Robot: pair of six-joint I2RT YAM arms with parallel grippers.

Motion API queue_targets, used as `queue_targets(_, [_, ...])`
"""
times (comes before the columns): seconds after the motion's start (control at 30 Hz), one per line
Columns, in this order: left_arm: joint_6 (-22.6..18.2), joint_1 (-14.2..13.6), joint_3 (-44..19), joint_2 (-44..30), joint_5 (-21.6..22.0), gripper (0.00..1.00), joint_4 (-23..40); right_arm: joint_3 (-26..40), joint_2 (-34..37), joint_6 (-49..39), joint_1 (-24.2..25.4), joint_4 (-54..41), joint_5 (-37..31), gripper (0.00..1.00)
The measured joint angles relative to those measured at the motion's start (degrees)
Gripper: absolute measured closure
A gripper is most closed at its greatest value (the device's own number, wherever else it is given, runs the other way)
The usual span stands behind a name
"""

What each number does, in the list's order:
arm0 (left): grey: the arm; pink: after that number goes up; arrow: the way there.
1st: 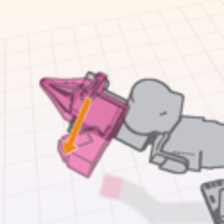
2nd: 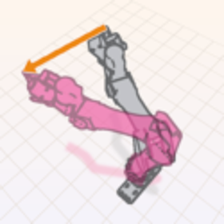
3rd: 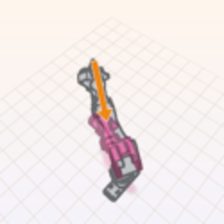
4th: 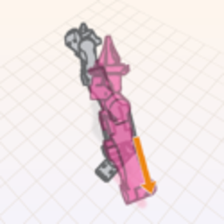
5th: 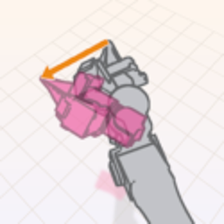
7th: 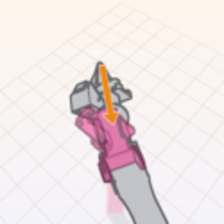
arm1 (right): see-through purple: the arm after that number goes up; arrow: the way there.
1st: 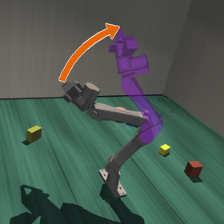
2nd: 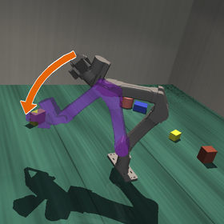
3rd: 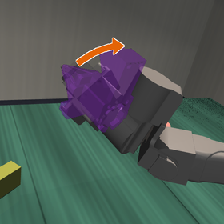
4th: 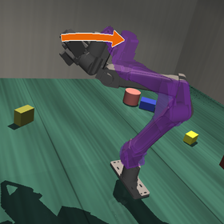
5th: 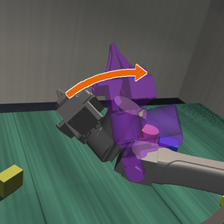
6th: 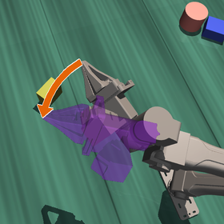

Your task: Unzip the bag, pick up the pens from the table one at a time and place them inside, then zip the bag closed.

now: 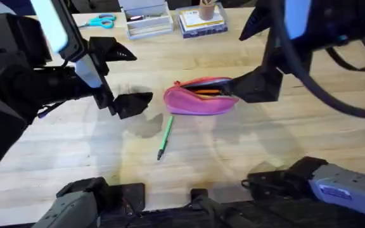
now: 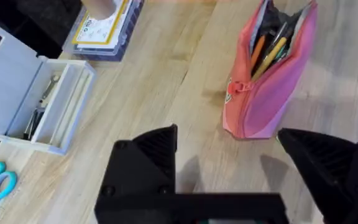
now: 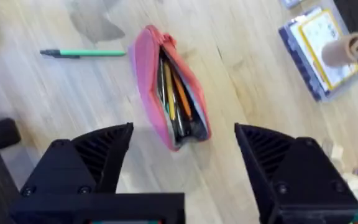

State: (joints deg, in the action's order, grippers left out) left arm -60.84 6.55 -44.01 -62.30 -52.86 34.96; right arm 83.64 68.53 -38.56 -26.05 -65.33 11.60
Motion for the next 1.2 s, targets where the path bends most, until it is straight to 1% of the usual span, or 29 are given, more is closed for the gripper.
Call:
queue_targets(0.1, [0.0, 0.0, 0.0, 0.0, 0.0, 0.007, 0.0, -2.1, -2.5, 0.1, 1.5, 0.4, 0.0, 0.003])
queue_targets(0.2, [0.4, 0.0, 0.0, 0.0, 0.0, 0.007, 0.0, -6.8, -5.7, 0.3, 4.4, 2.0, 0.0, 0.003])
queue_targets(0.47, [5.3, 0.0, -0.1, 0.0, 0.2, 0.007, 0.0, -21.1, -14.2, 6.4, 13.9, 9.2, 0.0, 0.005])
queue_targets(0.57, [7.4, -0.9, -1.0, 0.0, 2.0, 0.007, 0.2, -25.1, -16.0, 9.4, 16.6, 11.4, 0.0, 0.005])
queue_targets(0.67, [10.2, -3.9, -2.3, 0.4, 6.5, 0.007, 0.1, -27.5, -16.6, 11.3, 17.9, 12.2, 0.0, 0.005])
queue_targets(0.8, [14.6, -9.5, -3.0, 2.8, 14.0, 0.007, 0.2, -28.1, -16.6, 12.5, 18.0, 12.5, 0.0, 0.005])
queue_targets(0.87, [17.4, -12.6, -3.2, 4.3, 17.4, 0.007, 0.6, -28.1, -16.6, 12.9, 18.0, 12.6, 0.0, 0.005])
queue_targets(0.97, [22.8, -17.4, -3.5, 6.5, 22.2, 0.007, 2.0, -28.1, -16.6, 13.1, 18.0, 12.6, 0.0, 0.004])
queue_targets(1.2, [38.8, -28.7, -3.5, 9.2, 31.1, 0.007, 6.5, -28.1, -16.6, 13.1, 18.0, 12.6, 0.0, 0.005])
